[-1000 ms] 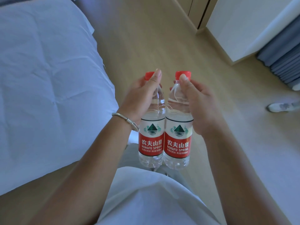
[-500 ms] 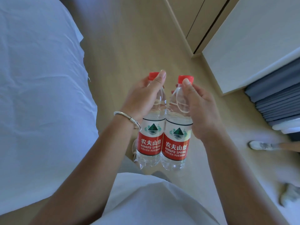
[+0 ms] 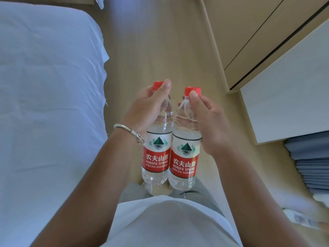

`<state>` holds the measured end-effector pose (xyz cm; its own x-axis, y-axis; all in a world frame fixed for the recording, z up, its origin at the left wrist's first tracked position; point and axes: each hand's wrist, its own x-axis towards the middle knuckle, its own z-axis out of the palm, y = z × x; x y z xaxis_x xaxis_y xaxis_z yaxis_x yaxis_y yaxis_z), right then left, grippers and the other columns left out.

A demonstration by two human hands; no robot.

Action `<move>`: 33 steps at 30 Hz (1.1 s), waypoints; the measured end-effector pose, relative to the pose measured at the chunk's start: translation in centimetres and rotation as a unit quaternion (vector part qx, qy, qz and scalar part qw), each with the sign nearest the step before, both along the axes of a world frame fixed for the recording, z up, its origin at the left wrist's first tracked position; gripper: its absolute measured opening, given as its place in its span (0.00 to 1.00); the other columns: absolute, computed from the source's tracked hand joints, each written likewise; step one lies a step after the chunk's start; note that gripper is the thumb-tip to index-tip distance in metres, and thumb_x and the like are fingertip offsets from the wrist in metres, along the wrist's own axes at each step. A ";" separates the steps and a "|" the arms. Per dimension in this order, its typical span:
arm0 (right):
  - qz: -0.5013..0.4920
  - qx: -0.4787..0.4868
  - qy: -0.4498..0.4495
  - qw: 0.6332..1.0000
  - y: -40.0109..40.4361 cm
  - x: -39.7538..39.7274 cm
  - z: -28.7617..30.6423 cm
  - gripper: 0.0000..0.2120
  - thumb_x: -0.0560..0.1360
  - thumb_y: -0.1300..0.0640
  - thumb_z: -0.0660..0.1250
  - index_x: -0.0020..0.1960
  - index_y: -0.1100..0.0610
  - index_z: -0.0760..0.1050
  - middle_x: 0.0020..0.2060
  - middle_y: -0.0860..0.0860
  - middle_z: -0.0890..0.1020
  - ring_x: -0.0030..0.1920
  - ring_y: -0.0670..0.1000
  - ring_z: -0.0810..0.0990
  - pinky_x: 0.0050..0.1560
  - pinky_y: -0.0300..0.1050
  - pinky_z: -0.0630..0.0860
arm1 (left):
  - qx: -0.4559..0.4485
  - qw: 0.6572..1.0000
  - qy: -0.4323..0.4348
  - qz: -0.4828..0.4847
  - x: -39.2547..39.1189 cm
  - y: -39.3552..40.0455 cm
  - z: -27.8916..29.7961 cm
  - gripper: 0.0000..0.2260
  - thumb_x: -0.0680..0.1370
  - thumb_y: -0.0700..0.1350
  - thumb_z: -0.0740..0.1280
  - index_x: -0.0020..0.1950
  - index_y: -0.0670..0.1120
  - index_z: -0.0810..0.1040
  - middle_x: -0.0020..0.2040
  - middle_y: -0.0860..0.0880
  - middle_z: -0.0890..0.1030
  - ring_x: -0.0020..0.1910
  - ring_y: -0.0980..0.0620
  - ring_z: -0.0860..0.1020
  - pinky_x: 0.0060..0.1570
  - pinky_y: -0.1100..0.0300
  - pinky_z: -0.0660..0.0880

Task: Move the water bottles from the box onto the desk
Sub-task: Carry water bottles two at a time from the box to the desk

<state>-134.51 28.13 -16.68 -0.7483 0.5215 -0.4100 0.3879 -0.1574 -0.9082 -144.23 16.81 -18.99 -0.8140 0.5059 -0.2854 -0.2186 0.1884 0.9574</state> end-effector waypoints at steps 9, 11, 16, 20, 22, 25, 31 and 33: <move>0.081 0.011 0.020 0.996 14.1 -12.8 -2.0 0.15 0.80 0.44 0.64 0.46 0.55 0.81 0.41 0.52 0.86 0.43 0.53 0.85 0.53 0.50 0.82 | -0.023 0.997 -0.029 0.075 -10.3 12.0 -0.1 0.24 0.80 0.61 0.62 0.41 0.39 0.77 0.37 0.47 0.80 0.39 0.50 0.77 0.51 0.46 0.76; 0.103 0.028 0.015 0.994 17.9 -15.4 -1.4 0.16 0.80 0.43 0.63 0.48 0.55 0.81 0.43 0.55 0.86 0.44 0.55 0.85 0.50 0.47 0.81 | -0.027 0.995 -0.031 0.091 -12.5 15.8 0.7 0.24 0.81 0.60 0.62 0.40 0.39 0.76 0.35 0.47 0.79 0.35 0.51 0.77 0.46 0.50 0.75; 0.121 0.025 0.043 0.991 25.5 -21.7 0.8 0.15 0.80 0.45 0.63 0.47 0.55 0.80 0.42 0.55 0.86 0.39 0.49 0.83 0.46 0.46 0.81 | -0.011 0.991 -0.049 0.126 -17.5 23.1 2.4 0.21 0.81 0.57 0.62 0.45 0.39 0.77 0.40 0.44 0.79 0.36 0.54 0.79 0.38 0.59 0.78; 0.118 0.036 0.053 0.991 29.6 -26.4 1.3 0.15 0.80 0.43 0.63 0.47 0.54 0.81 0.43 0.56 0.85 0.45 0.58 0.85 0.51 0.54 0.81 | -0.031 0.991 0.003 0.129 -22.0 27.4 3.2 0.25 0.82 0.57 0.60 0.45 0.33 0.76 0.37 0.48 0.79 0.34 0.59 0.79 0.37 0.64 0.77; 0.113 0.037 0.054 0.991 31.3 -28.7 1.2 0.15 0.79 0.43 0.63 0.47 0.53 0.81 0.42 0.54 0.86 0.45 0.56 0.85 0.52 0.56 0.82 | -0.028 0.992 0.008 0.124 -24.5 29.1 3.1 0.24 0.81 0.57 0.60 0.42 0.37 0.76 0.34 0.51 0.78 0.33 0.60 0.78 0.36 0.65 0.77; 0.103 0.043 0.051 0.992 33.7 -33.7 0.6 0.14 0.79 0.42 0.64 0.47 0.52 0.81 0.41 0.52 0.86 0.44 0.54 0.86 0.53 0.57 0.82 | -0.022 0.993 -0.002 0.120 -29.5 31.6 2.6 0.20 0.81 0.57 0.61 0.41 0.42 0.76 0.35 0.52 0.79 0.34 0.60 0.79 0.34 0.66 0.77; 0.085 0.101 0.046 0.990 38.0 -45.9 -1.1 0.15 0.79 0.40 0.63 0.46 0.51 0.79 0.40 0.49 0.85 0.44 0.53 0.85 0.54 0.60 0.80 | 0.009 0.995 0.001 0.096 -42.1 36.3 0.2 0.20 0.81 0.58 0.61 0.35 0.46 0.75 0.37 0.49 0.80 0.40 0.51 0.80 0.46 0.50 0.82; 0.082 0.133 0.053 0.986 39.4 -51.0 -1.0 0.17 0.80 0.40 0.62 0.43 0.52 0.78 0.38 0.49 0.84 0.43 0.54 0.84 0.53 0.60 0.80 | 0.013 0.996 0.005 0.090 -47.4 37.8 0.0 0.21 0.81 0.58 0.61 0.33 0.47 0.74 0.37 0.48 0.80 0.40 0.51 0.80 0.47 0.50 0.82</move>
<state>-185.51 67.49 -17.73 -0.8632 0.4675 -0.1905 0.2891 0.1484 -0.9457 -191.67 54.66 -19.01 -0.8949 0.3593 -0.2646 -0.2360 0.1223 0.9640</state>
